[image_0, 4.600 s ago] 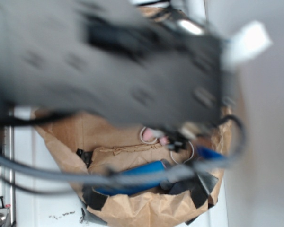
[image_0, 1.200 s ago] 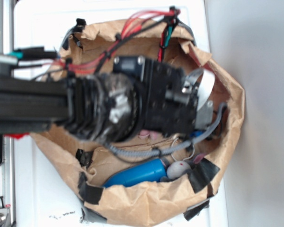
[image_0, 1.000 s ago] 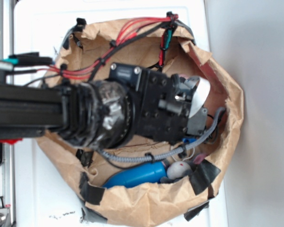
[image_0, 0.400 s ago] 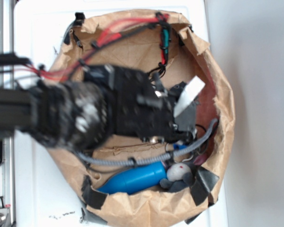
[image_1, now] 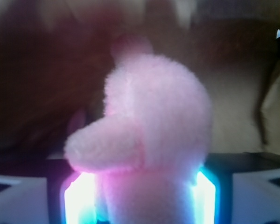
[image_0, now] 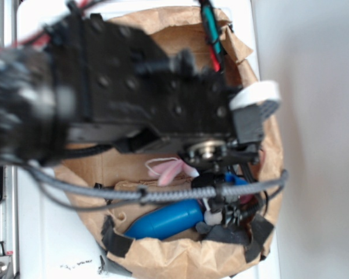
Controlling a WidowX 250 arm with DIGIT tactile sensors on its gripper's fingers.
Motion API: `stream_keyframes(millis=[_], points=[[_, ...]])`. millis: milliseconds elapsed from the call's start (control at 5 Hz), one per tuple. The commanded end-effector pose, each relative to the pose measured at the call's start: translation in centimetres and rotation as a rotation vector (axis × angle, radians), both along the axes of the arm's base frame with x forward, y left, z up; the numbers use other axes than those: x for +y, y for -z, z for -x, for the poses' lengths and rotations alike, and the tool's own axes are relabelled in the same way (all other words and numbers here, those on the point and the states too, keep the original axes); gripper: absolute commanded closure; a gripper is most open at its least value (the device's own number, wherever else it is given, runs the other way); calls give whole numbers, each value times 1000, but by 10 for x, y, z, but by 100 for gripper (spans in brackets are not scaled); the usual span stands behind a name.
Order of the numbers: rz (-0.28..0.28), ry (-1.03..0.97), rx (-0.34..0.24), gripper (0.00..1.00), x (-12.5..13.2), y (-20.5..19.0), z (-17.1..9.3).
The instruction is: Grab the pink bunny.
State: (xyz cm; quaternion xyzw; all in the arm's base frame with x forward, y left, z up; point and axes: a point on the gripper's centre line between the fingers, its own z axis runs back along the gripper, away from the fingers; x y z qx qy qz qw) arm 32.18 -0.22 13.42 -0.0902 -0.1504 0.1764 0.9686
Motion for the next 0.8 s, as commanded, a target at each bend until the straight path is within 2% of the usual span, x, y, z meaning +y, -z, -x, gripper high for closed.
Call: stream_keyframes(millis=[0, 200, 400, 600], points=[[-224, 129, 220, 100, -3, -65, 19], [-274, 218, 258, 100, 6, -78, 39], [-238, 267, 194, 100, 28, -91, 60], [-255, 267, 113, 100, 36, -100, 79]])
